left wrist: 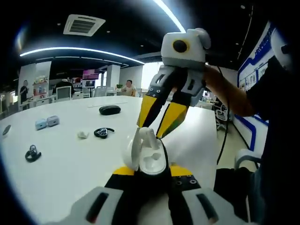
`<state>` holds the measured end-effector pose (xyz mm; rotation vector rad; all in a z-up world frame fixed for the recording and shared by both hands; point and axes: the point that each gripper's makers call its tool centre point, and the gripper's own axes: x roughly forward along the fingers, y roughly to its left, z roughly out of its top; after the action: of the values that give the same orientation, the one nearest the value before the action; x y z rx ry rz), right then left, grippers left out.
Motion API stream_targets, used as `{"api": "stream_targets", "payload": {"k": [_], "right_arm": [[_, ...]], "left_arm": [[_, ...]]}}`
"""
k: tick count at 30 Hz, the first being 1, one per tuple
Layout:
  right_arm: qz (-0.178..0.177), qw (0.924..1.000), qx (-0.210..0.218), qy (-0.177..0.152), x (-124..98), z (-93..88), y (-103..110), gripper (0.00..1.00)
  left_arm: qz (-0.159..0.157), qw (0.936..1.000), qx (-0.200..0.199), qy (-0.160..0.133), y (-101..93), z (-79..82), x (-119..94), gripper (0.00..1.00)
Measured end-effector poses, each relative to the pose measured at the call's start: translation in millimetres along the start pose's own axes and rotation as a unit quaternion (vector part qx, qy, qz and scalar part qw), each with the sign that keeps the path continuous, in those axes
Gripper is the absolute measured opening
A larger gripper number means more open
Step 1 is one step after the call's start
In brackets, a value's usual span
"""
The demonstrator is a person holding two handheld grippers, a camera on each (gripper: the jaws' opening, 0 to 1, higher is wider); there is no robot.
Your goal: Pick up the earbuds from the table and place the earbuds into the earbud case
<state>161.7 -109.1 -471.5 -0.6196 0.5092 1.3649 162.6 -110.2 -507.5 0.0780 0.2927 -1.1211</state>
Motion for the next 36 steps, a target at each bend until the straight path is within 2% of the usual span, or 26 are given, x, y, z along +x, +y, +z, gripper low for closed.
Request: {"api": "stream_targets", "payload": {"k": [9,15,22,25,32,34,36], "right_arm": [[-0.005,0.9998,-0.017,-0.002,0,1.2,7,0.08],[-0.007,0.9996,-0.025,0.01,0,-4.6,10,0.09],[-0.012,0.9997,-0.023,-0.002,-3,-1.8,15,0.1],[-0.017,0.9997,-0.01,-0.017,-7,-0.7,14,0.1],[-0.06,0.9941,0.045,-0.078,-22,5.0,-2,0.13],[-0.087,0.9909,0.061,-0.082,-28,1.5,-14,0.14],[-0.12,0.9887,0.056,-0.071,-34,-5.2,-28,0.14]], "left_arm": [[0.002,1.0,0.001,0.0,0.3,-0.1,0,0.25],[0.002,1.0,0.002,0.001,0.5,-0.1,0,0.25],[0.003,1.0,0.004,0.0,1.1,0.2,0,0.25],[0.003,1.0,0.004,0.0,1.3,0.4,0,0.25],[0.003,1.0,0.006,0.0,1.4,0.5,-1,0.25],[0.003,1.0,0.007,0.0,1.4,0.5,-1,0.25],[0.004,1.0,0.008,0.0,1.3,0.4,-1,0.25]]}}
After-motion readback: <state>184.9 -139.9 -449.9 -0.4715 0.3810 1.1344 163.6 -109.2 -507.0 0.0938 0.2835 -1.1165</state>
